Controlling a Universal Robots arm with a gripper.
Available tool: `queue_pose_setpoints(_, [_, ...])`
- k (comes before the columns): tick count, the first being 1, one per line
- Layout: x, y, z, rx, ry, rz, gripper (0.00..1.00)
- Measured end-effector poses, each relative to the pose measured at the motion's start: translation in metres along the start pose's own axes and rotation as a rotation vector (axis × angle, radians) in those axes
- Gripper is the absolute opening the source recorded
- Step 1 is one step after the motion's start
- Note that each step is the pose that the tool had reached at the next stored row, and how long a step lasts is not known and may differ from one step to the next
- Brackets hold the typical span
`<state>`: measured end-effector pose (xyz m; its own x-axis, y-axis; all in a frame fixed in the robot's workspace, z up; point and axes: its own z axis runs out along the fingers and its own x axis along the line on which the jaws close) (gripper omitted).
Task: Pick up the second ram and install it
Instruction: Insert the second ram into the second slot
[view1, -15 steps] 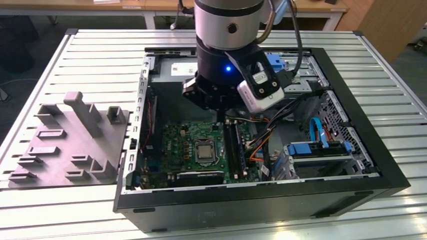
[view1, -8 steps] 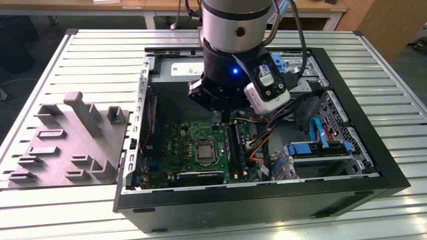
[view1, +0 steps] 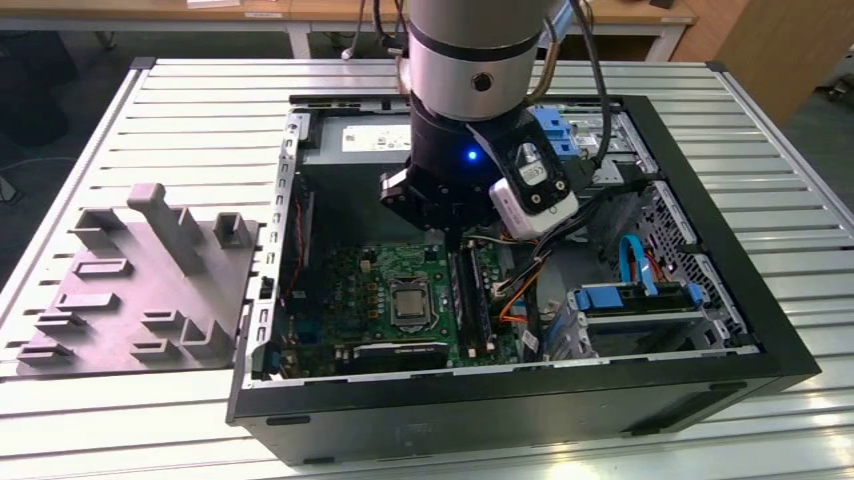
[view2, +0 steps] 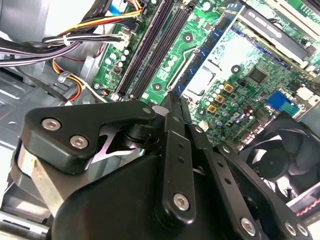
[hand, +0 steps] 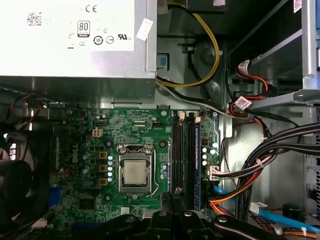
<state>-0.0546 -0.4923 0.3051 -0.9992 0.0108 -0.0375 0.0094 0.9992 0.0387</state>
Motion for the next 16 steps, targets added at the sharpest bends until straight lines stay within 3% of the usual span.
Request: queue_pose_setpoints(16, [-0.0107, -0.0004, 0.0170, -0.0018, 0.0000, 0.000, 0.11])
